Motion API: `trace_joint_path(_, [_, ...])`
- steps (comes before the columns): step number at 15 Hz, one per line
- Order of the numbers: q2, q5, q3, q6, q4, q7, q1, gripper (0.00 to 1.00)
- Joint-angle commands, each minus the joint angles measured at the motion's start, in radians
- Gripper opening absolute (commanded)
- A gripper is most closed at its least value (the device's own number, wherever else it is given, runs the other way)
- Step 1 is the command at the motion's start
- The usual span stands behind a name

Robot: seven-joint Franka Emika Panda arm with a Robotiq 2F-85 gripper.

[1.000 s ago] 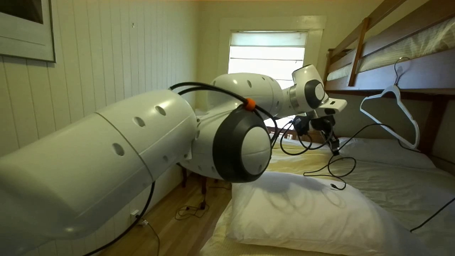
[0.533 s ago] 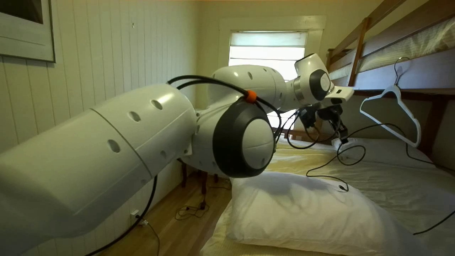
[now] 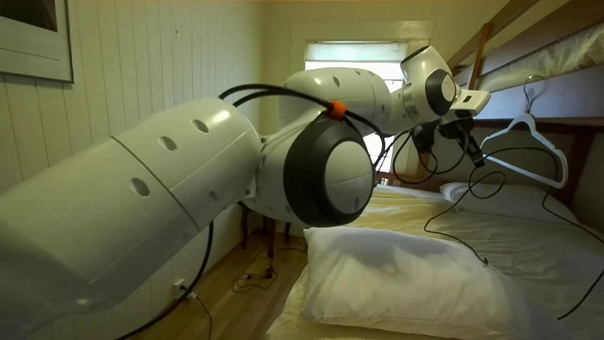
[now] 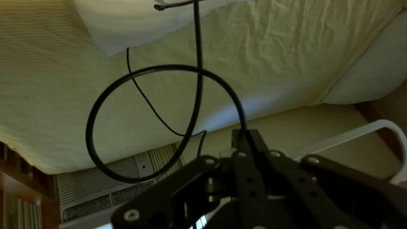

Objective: Pick up the black cable and hang it on the coat hanger

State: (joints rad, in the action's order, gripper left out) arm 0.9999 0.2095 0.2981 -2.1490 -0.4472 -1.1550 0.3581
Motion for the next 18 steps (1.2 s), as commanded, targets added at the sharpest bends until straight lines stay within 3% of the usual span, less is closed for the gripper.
trace_joint_path(1, [-0.006, -0.025, 0.001, 0.003, -0.004, -0.051, 0.012, 0.30])
trace_joint_path(3, [-0.004, -0.025, -0.002, 0.002, -0.006, -0.054, 0.014, 0.38])
trace_joint_path(6, [0.001, -0.018, -0.003, 0.014, -0.012, -0.031, 0.003, 0.59])
trace_joint_path(12, [0.057, -0.047, -0.085, 0.179, 0.027, 0.236, -0.042, 0.98])
trace_joint_path(18, [0.119, -0.045, -0.104, 0.364, 0.021, 0.415, -0.121, 1.00])
